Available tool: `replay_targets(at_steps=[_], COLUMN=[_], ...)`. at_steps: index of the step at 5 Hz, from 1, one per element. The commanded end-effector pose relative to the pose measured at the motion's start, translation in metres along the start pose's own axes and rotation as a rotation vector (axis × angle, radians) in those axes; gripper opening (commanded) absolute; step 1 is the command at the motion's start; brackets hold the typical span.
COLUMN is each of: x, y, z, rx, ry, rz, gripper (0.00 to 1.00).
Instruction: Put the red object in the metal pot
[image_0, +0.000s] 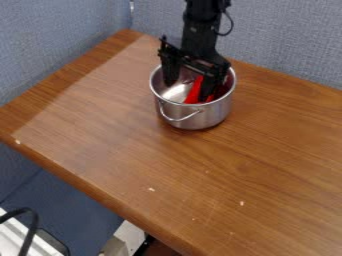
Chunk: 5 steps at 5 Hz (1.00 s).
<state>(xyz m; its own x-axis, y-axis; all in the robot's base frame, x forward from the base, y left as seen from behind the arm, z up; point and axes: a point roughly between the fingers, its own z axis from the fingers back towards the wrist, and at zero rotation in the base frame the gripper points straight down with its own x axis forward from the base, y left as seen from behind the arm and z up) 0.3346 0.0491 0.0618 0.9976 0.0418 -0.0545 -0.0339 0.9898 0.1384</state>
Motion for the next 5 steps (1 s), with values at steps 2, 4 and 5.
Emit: replay_targets(at_steps=[2, 4, 5], x=[-0.001, 0.002, 0.005], y=[0.012, 0.016, 0.014], z=[-0.011, -0.036, -0.042], rx=[0.012, 0.008, 0.007], ry=[-0.008, -0.004, -0.008], rz=[0.110, 0.120, 0.080], gripper=[1.00, 0.00, 0.00])
